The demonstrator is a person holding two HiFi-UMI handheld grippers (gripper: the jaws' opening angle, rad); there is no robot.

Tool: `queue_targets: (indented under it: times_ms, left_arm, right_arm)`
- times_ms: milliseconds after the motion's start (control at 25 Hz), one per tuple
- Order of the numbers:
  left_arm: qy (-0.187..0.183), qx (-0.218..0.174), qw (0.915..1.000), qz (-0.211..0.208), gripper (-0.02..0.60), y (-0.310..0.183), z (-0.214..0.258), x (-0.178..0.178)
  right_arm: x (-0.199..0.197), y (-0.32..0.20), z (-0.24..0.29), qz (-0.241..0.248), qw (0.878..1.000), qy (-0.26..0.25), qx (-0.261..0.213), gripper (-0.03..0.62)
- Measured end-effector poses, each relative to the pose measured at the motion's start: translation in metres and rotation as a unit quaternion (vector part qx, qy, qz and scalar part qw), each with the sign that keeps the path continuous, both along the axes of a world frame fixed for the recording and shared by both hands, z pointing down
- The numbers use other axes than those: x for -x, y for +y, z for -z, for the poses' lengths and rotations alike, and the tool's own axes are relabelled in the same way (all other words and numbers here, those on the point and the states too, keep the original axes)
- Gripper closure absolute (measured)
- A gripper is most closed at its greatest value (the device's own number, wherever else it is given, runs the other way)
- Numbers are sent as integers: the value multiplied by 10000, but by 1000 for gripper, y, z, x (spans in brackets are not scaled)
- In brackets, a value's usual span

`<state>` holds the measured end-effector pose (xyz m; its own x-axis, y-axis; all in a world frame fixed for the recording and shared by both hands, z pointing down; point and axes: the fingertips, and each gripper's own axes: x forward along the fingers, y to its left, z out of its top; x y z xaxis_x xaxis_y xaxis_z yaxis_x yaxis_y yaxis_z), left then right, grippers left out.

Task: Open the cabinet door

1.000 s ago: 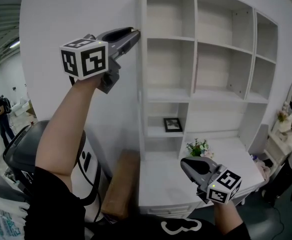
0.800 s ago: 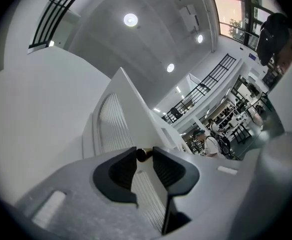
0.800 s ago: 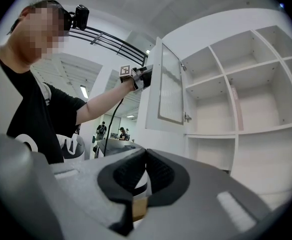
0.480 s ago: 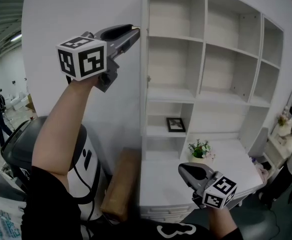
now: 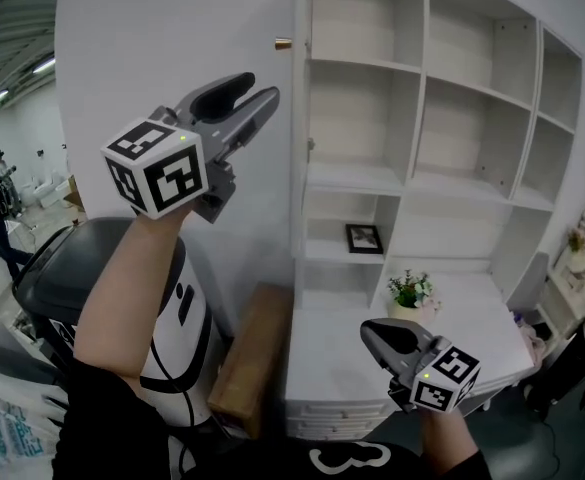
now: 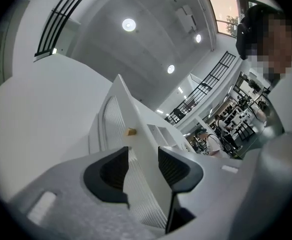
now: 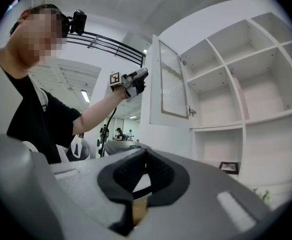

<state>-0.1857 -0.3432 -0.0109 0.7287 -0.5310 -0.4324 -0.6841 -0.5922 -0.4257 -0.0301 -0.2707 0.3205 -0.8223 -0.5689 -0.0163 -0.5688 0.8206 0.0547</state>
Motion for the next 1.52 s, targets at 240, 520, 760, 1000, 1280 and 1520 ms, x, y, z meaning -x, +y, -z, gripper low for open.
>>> queue_targets:
  times_ms: [240,520,760,1000,1280,1520]
  left_arm:
    - [20,476,9966,679,477,30,-92,7]
    - [171,1293,9892,666,558,107,-195,-36]
    - [-7,2219,9751,-7,572,185,-293,-104]
    - [284,2829,9570,-570,572,244,-345,-145]
    - [379,3093,9491,-457,572,260,-374,-155]
    - [205,2992,9530,-425,572,282,-374,-160]
  right_arm:
    - [-4,27,3,280,9996,-21,82,591]
    - [-28,66,-5,345,9992,-138,165,591]
    - [-56,109,-4,322,9985,-447,9,591]
    - [-76,152,-18,222,9977,-633,11,591]
    - [-82,181,-36,217,9968,-759,118,591]
    - [-80,198,-49,279,9965,-772,186,591]
